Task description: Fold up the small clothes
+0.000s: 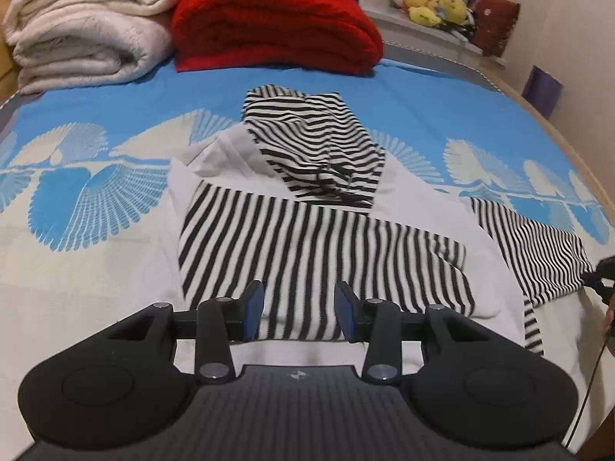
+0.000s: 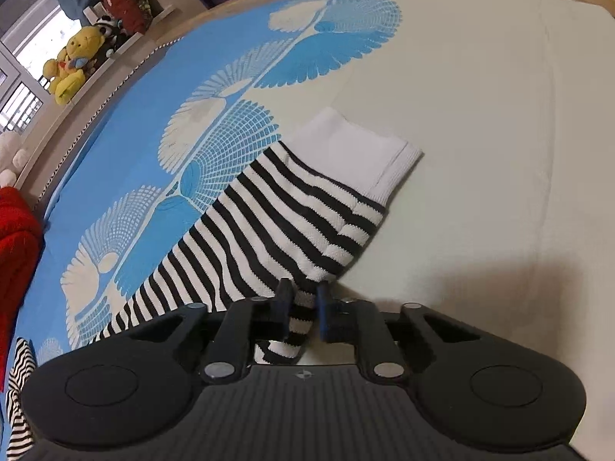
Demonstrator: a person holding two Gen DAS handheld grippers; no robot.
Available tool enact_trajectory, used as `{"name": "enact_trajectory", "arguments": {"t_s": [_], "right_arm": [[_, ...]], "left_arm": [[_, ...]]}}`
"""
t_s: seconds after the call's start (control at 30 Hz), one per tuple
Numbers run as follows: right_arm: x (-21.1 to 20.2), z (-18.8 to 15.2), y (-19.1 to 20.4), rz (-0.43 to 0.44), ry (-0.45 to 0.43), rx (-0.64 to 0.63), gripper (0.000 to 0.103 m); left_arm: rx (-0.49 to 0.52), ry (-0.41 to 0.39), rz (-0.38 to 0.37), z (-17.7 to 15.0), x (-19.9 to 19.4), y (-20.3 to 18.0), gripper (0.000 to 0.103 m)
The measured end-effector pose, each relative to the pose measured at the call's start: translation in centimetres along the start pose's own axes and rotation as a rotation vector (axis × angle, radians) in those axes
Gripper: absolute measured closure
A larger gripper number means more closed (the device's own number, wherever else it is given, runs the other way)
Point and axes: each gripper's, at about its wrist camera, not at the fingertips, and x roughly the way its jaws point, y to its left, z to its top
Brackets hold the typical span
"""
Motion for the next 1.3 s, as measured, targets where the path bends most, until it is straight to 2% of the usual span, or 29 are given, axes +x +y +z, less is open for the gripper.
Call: {"name": "enact_trajectory", "arguments": {"t_s": [0.17,0.33,0.47,0.57,0.63,0.67,0.7,0.77,0.87,0.93,1.0,1.03,1.13,1.3], "right_arm": [[-1.0,-0.1,1.4,-0.003,-0.086,-0.052,0.098],[-4.6,-1.4,6.8,0.003,-0.244,-0.212,0.098],[-9.0,-5.3,13.5,0.123,-0.311,-0.357,0.099],[-13.1,-10.3,19.1,0.277,-0.325,-0.525,0.099],[-15.8,-14.6,22.5,0.422,-0.282,-0.670,0.099],[-16.8,-16.8,23.8,0.496,-0.233,-0.739,0.099],[-17.3,-18.6,24.8,0.559,-0.158,-0.796,0.099],[-17.8,-22.5,26.5,0.655,0.051,-0.898,0.098],[-17.8,-26.6,27.3,0.656,0.265,-0.967,0.087],[-18.1,-27.7,27.2,0.646,0.328,-0.963,0.086],[-18.9,-27.5,27.0,0.659,0.343,-0.930,0.085],[-19.2,-26.9,27.0,0.660,0.336,-0.915,0.081],[-20.8,-25.6,27.1,0.656,0.268,-0.869,0.078],[-20.9,-22.1,26.8,0.643,0.114,-0.757,0.072]], "left_arm": [[-0.061,-0.031,0.022,0.8,-0.3,0.4,0.058],[-0.096,-0.051,0.008,1.5,-1.0,0.3,0.058],[-0.093,-0.083,0.014,2.1,-1.9,0.9,0.058],[-0.136,-0.090,0.016,2.6,-2.5,2.6,0.058],[-0.169,-0.091,0.016,2.9,-2.8,3.9,0.058],[-0.183,-0.092,0.018,3.0,-3.0,4.5,0.058],[-0.193,-0.092,0.019,3.2,-3.2,5.1,0.058],[-0.210,-0.094,0.019,3.4,-3.5,6.1,0.056],[-0.230,-0.094,0.023,3.6,-3.8,7.2,0.056],[-0.243,-0.090,0.024,3.6,-4.0,7.8,0.056],[-0.248,-0.088,0.026,3.6,-4.0,8.1,0.056],[-0.248,-0.087,0.029,3.7,-4.0,8.2,0.056],[-0.249,-0.080,0.033,3.7,-3.7,8.3,0.056],[-0.285,-0.048,0.016,3.7,-2.8,8.9,0.056]]}}
